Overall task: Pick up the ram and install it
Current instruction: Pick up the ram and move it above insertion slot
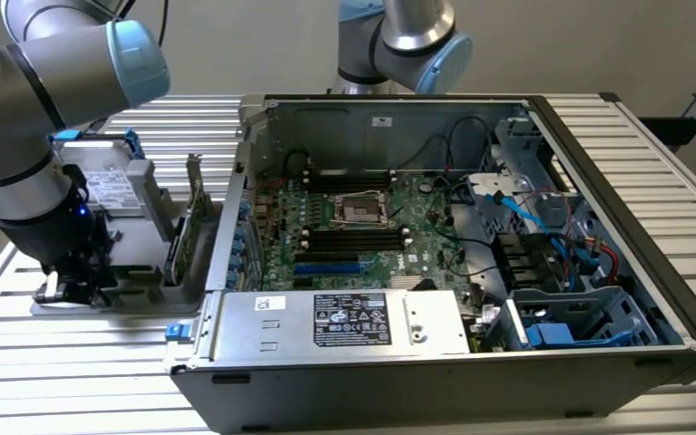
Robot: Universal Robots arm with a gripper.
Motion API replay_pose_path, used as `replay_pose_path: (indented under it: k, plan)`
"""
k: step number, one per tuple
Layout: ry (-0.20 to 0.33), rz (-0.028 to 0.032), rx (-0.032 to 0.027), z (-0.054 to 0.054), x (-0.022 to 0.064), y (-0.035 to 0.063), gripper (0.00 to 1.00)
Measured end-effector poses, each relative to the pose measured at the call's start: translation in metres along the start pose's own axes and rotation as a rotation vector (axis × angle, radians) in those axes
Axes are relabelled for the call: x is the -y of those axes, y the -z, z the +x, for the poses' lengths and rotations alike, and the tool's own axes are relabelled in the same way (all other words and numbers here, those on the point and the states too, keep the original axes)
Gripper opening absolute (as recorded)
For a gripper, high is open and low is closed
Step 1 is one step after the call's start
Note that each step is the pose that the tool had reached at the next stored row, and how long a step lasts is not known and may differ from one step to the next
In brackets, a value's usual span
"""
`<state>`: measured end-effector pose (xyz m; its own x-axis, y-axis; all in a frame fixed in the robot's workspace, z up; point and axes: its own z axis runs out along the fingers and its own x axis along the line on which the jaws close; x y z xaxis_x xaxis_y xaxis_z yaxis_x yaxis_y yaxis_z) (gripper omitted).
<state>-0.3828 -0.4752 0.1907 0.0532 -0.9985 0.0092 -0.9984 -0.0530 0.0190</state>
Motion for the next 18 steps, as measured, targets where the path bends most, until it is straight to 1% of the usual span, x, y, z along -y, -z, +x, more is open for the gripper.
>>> replay_pose_path:
  k: [5, 7, 9, 10, 11, 18]
  plan:
    - [0.0, -0.0002, -0.0001, 0.0, 0.0, 0.0001, 0.36]
    - [0.0, -0.0002, -0.0001, 0.0, 0.0, 0.0001, 0.35]
    - [0.0, -0.0002, -0.0002, 0.0, 0.0, 0.0001, 0.22]
    - [0.0, -0.0003, -0.0002, 0.0, 0.0, 0.0002, 0.22]
    - [0.0, -0.0003, -0.0001, 0.0, 0.0, 0.0001, 0.14]
    - [0.0, -0.0002, -0.0001, 0.0, 0.0, 0.0001, 0.14]
